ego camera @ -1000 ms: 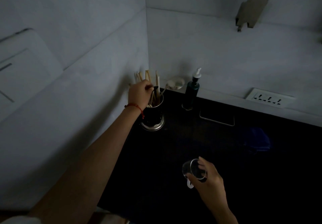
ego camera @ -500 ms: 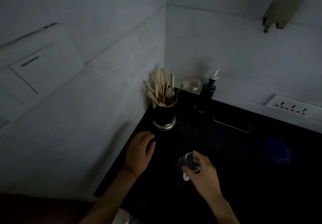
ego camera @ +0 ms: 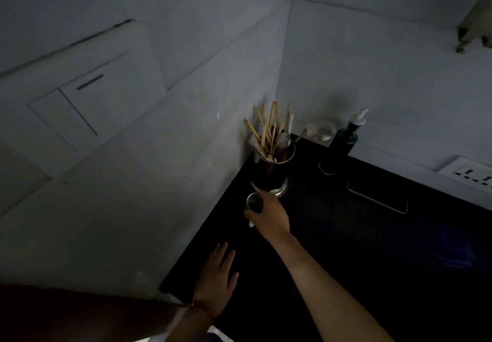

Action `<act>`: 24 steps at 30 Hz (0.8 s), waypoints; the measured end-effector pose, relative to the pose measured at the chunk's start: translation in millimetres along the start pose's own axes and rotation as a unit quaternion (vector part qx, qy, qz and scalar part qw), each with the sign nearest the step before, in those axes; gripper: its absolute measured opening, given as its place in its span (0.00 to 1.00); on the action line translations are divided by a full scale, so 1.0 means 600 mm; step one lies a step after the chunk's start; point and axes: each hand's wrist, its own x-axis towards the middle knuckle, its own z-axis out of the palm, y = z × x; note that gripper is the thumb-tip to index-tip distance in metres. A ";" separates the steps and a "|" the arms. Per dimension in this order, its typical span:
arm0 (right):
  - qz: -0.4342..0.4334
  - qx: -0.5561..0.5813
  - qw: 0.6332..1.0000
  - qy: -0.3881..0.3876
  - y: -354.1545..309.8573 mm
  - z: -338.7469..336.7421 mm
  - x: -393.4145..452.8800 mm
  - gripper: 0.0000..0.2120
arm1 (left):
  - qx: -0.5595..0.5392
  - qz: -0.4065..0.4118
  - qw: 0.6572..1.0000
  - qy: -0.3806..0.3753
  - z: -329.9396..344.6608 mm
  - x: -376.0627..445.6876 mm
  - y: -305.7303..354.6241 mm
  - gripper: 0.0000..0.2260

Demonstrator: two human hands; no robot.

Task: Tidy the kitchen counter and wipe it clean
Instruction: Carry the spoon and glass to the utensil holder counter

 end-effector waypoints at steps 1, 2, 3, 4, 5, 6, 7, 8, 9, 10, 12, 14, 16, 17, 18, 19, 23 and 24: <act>-0.002 -0.012 1.000 -0.007 -0.006 0.008 0.011 0.33 | 0.007 0.007 1.000 -0.005 0.000 -0.002 -0.001 0.19; 0.000 -0.026 1.000 -0.016 -0.012 0.014 0.020 0.34 | 0.007 0.009 1.000 -0.010 0.003 -0.002 -0.003 0.18; 0.001 -0.042 0.999 -0.024 -0.015 0.021 0.028 0.34 | 0.008 0.007 1.000 -0.009 0.007 -0.003 -0.006 0.18; 0.003 -0.059 0.998 -0.035 -0.016 0.027 0.034 0.33 | 0.013 0.006 1.000 -0.004 0.010 -0.002 -0.008 0.18; 0.005 -0.072 0.996 -0.043 -0.017 0.033 0.038 0.33 | 0.013 0.006 1.000 0.005 0.010 -0.001 -0.007 0.19; 0.007 -0.081 0.995 -0.050 -0.017 0.037 0.040 0.32 | 0.011 0.004 1.000 0.004 0.009 0.000 -0.005 0.20; 0.008 -0.086 0.995 -0.051 -0.016 0.042 0.042 0.32 | 0.007 -0.003 1.000 -0.005 0.005 0.001 -0.003 0.21; 0.008 -0.088 0.995 -0.049 -0.015 0.045 0.041 0.32 | 0.006 -0.008 1.000 -0.012 0.003 0.003 -0.003 0.21; 0.006 -0.091 0.995 -0.046 -0.014 0.047 0.041 0.32 | 0.017 -0.009 1.000 -0.008 0.004 0.006 -0.006 0.22; 0.004 -0.094 0.995 -0.043 -0.013 0.049 0.039 0.32 | 0.027 -0.006 1.000 0.002 0.005 0.008 -0.007 0.22; 0.001 -0.098 0.994 -0.040 -0.013 0.049 0.035 0.34 | 0.037 -0.005 0.999 0.008 0.005 0.009 -0.007 0.22; 0.007 -0.080 0.996 -0.028 -0.012 0.047 0.027 0.36 | 0.012 -0.008 1.000 -0.006 -0.007 0.005 -0.005 0.22; 0.009 -0.059 0.998 0.000 -0.006 0.039 0.010 0.34 | -0.015 0.013 1.000 0.001 -0.013 0.001 -0.002 0.23; 0.006 -0.054 0.998 0.017 0.000 0.035 -0.002 0.32 | -0.017 0.023 1.000 0.012 -0.011 0.003 -0.003 0.23; 0.007 -0.053 0.998 0.033 0.010 0.030 -0.016 0.29 | -0.022 0.024 0.999 0.020 -0.006 0.005 -0.007 0.23; 0.016 -0.052 0.998 0.044 0.021 0.026 -0.033 0.28 | -0.017 0.023 0.999 0.027 -0.004 0.007 -0.011 0.23; 0.097 -0.042 0.991 0.085 0.072 0.011 -0.110 0.25 | -0.040 0.028 0.999 0.003 0.010 0.003 -0.007 0.22; 0.118 -0.037 0.987 0.100 0.086 0.007 -0.131 0.25 | -0.044 0.043 0.998 0.016 0.012 0.001 0.000 0.22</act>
